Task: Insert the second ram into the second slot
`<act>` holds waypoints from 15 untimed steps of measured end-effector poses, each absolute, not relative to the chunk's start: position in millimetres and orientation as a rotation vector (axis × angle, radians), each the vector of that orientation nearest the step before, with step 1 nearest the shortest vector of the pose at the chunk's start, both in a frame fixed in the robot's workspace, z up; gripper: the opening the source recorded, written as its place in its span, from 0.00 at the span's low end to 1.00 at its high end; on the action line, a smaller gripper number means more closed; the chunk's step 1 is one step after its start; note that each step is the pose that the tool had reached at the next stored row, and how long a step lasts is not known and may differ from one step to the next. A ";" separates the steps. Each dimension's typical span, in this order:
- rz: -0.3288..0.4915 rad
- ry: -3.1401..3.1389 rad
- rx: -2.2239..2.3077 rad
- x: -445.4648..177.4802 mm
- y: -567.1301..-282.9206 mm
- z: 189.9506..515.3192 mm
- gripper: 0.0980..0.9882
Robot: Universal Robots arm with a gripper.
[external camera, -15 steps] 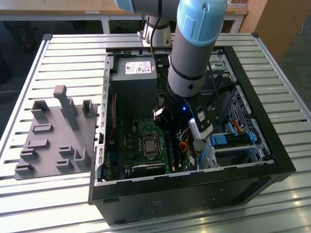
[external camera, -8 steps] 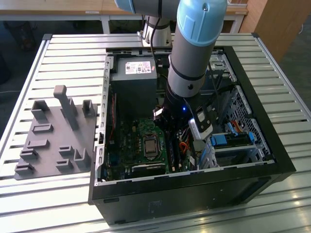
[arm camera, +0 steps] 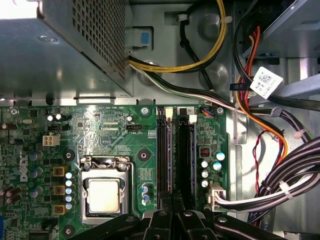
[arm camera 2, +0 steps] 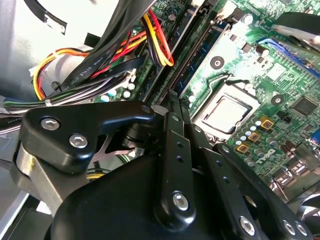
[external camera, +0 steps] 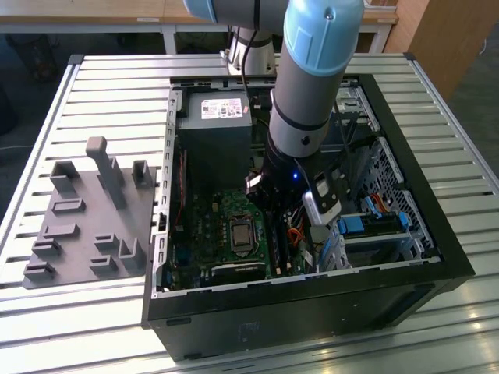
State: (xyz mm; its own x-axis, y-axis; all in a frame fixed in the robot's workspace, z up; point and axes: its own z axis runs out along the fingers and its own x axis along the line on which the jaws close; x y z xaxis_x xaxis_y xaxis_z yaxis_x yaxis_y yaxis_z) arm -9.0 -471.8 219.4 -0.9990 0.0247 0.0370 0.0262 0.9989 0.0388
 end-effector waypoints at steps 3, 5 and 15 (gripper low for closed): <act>-0.061 -3.104 -0.039 -9.0 -471.8 219.1 0.02; -0.061 -3.104 -0.039 -9.0 -471.7 219.0 0.02; -0.061 -3.104 -0.039 -9.0 -471.7 221.3 0.10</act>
State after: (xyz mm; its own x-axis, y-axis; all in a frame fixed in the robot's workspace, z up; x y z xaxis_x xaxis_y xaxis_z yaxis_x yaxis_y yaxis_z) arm -9.0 -471.7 221.3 -0.9990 0.0247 0.0370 0.0261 0.9989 0.0389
